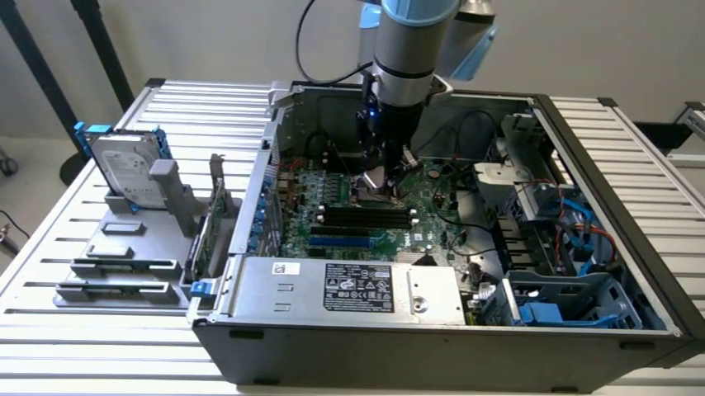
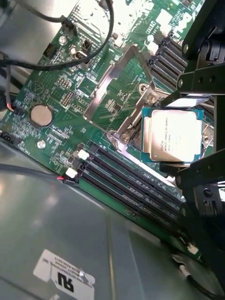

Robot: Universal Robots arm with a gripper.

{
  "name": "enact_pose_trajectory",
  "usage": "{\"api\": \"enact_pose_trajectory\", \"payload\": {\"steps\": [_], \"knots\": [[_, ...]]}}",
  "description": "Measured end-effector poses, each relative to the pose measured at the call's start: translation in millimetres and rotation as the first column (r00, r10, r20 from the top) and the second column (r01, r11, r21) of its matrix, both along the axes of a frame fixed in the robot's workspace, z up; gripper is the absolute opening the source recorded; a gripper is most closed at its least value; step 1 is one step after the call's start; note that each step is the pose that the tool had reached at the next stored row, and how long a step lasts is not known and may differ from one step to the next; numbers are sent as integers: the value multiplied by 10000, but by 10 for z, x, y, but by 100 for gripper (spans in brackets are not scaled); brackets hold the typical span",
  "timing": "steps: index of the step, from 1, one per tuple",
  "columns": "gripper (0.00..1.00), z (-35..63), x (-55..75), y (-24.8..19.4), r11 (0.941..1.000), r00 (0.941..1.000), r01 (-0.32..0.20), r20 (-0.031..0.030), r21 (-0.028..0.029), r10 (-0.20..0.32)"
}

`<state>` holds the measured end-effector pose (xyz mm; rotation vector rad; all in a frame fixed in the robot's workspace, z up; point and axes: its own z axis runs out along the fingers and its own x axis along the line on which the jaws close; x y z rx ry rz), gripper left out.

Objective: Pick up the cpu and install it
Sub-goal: 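Place the cpu into insertion slot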

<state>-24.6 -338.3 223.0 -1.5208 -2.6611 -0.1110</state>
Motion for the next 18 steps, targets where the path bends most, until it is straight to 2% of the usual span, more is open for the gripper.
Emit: {"api": "enact_pose_trajectory", "payload": {"steps": [4,8,12,18], "knots": [[55,-18,0,0,9982,9981,605,-70,-2,-605],[55,-36,0,0,9926,9925,1211,-135,-9,-1211],[55,-53,0,0,9833,9831,1822,-191,-16,-1822],[55,-62,0,0,9643,9639,2649,-264,-31,-2649]]}}
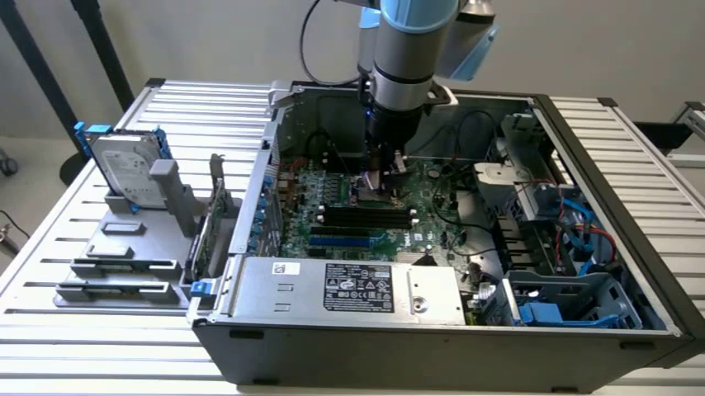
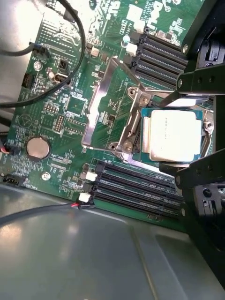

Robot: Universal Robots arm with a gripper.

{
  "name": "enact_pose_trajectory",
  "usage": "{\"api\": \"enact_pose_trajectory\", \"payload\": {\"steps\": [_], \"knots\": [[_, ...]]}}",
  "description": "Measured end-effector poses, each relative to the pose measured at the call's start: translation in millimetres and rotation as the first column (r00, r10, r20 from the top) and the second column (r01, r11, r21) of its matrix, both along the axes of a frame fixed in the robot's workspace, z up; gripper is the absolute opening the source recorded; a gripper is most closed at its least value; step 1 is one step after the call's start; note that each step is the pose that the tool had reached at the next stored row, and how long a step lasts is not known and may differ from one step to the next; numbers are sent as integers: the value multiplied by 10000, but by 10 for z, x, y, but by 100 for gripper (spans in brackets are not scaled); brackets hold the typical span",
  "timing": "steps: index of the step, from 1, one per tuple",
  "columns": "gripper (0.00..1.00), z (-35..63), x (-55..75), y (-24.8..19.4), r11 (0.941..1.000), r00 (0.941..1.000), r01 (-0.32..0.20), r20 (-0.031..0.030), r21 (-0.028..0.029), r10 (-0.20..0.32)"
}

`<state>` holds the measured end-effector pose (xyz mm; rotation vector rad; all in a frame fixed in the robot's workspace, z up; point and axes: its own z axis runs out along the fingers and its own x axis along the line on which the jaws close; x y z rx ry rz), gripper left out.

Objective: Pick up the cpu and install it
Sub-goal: 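Place the cpu into insertion slot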

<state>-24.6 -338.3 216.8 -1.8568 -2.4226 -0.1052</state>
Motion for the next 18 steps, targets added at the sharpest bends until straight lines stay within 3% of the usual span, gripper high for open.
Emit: {"api": "enact_pose_trajectory", "payload": {"steps": [3,8,13,18], "knots": [[55,1,-2,-1,9994,9994,350,-48,17,-349],[55,7,-8,-1,9976,9976,677,-149,125,-675],[55,7,-26,-2,9954,9953,950,-179,121,-948],[55,3,-55,-2,9933,9932,1155,-180,69,-1153]]}}
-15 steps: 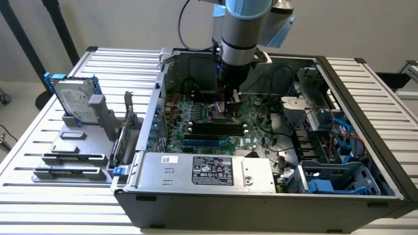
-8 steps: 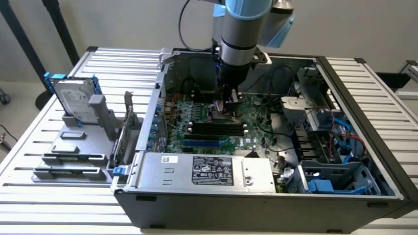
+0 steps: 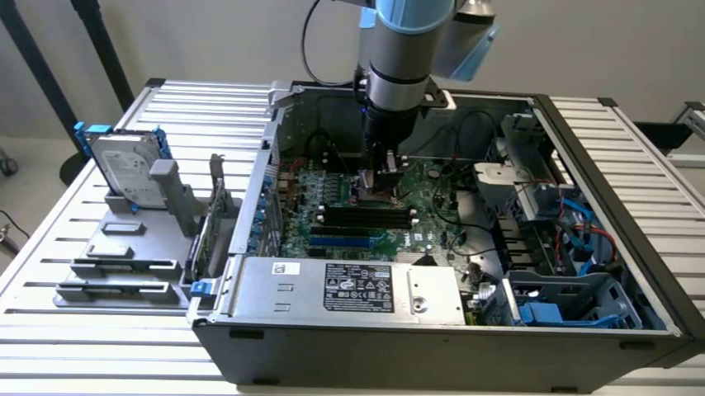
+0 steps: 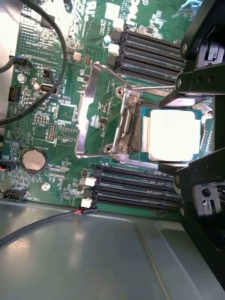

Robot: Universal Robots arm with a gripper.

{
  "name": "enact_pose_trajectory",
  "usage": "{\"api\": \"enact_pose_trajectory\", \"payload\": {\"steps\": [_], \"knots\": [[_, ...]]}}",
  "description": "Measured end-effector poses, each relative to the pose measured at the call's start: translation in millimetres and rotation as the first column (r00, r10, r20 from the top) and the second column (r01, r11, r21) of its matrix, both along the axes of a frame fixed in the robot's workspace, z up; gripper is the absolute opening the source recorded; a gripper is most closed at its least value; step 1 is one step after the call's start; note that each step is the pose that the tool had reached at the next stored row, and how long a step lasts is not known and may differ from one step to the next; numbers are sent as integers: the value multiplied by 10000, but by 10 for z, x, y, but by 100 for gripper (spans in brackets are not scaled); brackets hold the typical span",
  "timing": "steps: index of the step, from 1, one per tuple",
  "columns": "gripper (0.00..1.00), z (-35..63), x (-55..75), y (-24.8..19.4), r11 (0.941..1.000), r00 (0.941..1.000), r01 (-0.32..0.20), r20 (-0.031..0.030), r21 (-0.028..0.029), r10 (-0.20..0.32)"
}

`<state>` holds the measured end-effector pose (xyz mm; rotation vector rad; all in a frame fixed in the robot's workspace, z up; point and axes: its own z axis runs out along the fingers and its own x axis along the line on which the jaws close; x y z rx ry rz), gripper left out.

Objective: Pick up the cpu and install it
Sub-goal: 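Place the cpu into insertion slot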

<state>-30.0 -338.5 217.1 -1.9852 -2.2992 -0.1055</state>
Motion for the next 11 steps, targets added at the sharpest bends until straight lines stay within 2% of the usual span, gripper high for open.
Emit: {"api": "enact_pose_trajectory", "payload": {"steps": [4,6,8,11], "knots": [[55,-2,-8,0,9997,9997,250,2,-50,-250],[55,-2,-8,0,9991,9992,409,3,-113,-409],[55,-2,-8,0,9982,9984,561,8,-209,-561],[55,-5,-8,0,9962,9971,760,23,-431,-759]]}}
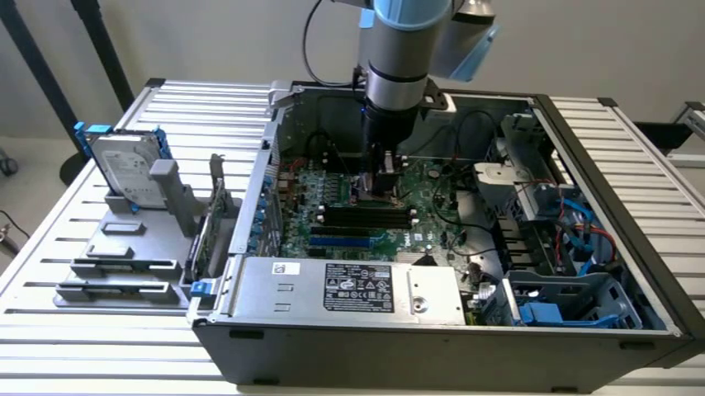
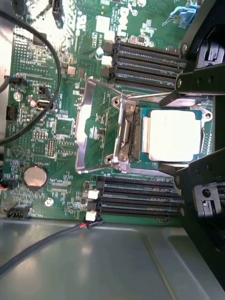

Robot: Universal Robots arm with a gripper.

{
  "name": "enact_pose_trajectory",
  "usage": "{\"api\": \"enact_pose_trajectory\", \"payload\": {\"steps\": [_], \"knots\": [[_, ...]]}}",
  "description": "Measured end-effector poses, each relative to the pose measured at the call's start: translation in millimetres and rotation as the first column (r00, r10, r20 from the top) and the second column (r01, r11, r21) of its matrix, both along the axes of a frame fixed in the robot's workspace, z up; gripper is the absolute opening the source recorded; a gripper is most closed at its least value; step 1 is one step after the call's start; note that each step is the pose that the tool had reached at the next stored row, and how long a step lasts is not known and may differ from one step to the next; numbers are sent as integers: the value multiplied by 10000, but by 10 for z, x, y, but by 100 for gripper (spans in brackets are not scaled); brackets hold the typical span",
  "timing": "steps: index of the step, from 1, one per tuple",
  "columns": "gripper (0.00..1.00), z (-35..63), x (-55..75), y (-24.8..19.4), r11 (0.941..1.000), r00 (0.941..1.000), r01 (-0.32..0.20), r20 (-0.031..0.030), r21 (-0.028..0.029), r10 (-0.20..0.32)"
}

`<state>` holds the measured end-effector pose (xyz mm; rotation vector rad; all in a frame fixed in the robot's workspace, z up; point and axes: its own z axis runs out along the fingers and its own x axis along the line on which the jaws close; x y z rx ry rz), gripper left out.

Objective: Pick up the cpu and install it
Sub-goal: 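Place the cpu into insertion slot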

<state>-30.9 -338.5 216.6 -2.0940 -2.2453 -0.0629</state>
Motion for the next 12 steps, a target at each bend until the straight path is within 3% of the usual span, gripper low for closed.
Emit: {"api": "enact_pose_trajectory", "payload": {"steps": [1,3,10,12], "knots": [[55,-1,0,0,9999,10000,87,1,-50,-87],[55,-1,0,-1,9995,9996,299,1,-80,-299],[55,-4,-28,4,9949,9949,1008,1,-81,-1008],[55,-4,-31,16,9943,9943,1068,33,-79,-1068]]}}
